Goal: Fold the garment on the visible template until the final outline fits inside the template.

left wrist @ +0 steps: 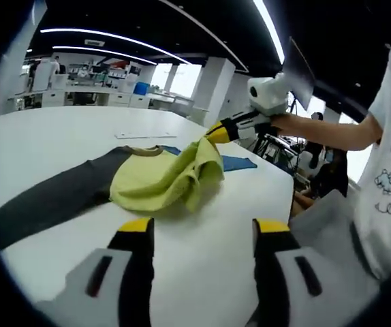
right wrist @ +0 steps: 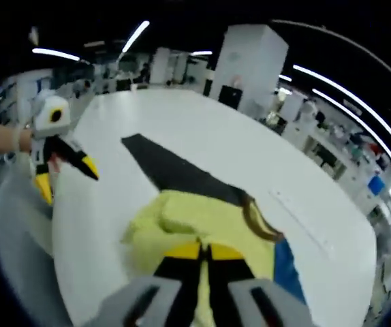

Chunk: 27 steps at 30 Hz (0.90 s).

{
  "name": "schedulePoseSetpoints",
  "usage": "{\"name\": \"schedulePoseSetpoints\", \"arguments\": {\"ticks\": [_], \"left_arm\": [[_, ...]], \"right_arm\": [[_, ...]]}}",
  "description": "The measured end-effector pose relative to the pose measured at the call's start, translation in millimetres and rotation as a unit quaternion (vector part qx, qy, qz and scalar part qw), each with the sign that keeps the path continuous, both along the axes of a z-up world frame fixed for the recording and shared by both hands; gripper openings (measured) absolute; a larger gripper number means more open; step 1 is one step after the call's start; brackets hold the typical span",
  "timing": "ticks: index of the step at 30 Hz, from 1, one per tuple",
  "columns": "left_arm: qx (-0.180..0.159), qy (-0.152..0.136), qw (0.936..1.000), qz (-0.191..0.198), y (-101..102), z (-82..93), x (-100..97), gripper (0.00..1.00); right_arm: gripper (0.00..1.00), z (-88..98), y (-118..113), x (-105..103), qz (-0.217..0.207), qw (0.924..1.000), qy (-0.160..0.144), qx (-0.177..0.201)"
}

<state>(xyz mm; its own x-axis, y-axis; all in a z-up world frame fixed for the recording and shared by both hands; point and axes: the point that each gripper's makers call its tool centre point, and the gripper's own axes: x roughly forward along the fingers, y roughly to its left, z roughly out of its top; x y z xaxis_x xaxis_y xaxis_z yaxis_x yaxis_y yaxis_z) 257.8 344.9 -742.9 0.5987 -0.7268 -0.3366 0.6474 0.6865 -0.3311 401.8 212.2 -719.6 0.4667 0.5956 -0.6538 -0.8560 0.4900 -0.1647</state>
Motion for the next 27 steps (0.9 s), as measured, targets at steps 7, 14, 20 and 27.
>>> {"name": "schedulePoseSetpoints", "arguments": {"ticks": [7,14,20,27], "left_arm": [[0.000,0.009,1.0000,0.000,-2,-6.4,4.1,0.52],[-0.006,0.022,0.9997,0.002,-9,-10.1,5.5,0.48],[-0.008,0.032,0.9995,0.001,-13,-13.4,5.4,0.46],[-0.012,0.040,0.9991,0.008,-11,-17.0,4.8,0.43]], "right_arm": [[0.00,-11.7,1,31,-0.055,0.9962,0.047,0.048],[0.00,-32.4,1,63,-0.079,0.9931,0.068,0.054],[0.00,-52.6,4,80,-0.095,0.9900,0.090,0.053],[0.00,-85.1,1,99,-0.102,0.9889,0.106,0.020]]}}
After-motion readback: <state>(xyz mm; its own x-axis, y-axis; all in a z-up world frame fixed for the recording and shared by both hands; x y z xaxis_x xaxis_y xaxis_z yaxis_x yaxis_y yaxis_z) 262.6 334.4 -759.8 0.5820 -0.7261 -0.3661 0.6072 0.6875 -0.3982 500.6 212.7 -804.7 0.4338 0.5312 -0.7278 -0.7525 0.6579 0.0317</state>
